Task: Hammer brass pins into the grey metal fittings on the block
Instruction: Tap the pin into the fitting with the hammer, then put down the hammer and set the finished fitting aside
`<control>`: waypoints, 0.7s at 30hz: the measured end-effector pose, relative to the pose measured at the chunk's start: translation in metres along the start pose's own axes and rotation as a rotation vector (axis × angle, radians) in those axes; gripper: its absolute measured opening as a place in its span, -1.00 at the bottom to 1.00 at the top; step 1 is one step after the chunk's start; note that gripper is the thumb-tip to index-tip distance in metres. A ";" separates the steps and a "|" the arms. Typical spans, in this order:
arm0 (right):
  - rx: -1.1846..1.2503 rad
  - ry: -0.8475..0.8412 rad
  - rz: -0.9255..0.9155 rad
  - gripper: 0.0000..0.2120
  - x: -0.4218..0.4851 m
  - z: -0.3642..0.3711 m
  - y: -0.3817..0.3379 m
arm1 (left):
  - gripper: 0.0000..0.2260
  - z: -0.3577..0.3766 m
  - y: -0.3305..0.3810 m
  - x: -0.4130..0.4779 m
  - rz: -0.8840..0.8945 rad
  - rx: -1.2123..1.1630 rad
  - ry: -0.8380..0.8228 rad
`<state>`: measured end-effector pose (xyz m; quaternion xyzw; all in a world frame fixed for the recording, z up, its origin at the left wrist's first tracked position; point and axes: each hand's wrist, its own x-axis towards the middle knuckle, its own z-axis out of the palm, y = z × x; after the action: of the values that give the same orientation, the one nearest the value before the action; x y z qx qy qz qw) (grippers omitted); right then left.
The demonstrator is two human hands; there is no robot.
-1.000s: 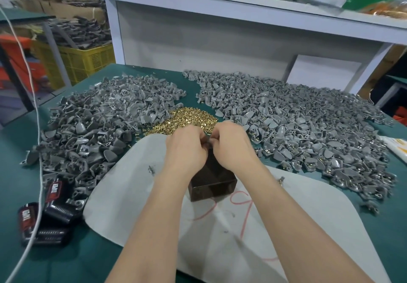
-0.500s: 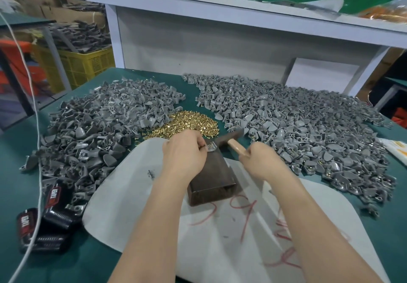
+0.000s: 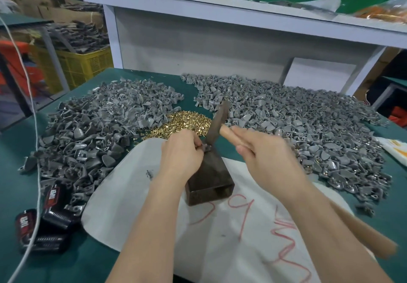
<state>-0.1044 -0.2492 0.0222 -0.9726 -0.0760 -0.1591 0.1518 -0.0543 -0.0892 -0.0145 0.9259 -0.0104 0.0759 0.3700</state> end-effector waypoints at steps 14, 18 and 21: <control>0.180 0.354 -0.082 -0.55 -0.003 0.005 -0.002 | -0.92 0.002 -0.001 0.002 0.002 -0.038 0.022; 0.107 0.038 -0.077 -0.56 -0.011 0.015 0.000 | -0.93 0.001 0.001 0.001 -0.019 -0.011 0.010; 0.173 0.110 -0.008 -0.63 0.003 0.012 0.014 | -0.92 0.000 0.001 0.001 -0.004 0.016 0.008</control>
<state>-0.0951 -0.2579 0.0086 -0.9454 -0.0848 -0.2056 0.2384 -0.0539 -0.0892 -0.0138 0.9285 -0.0067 0.0788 0.3629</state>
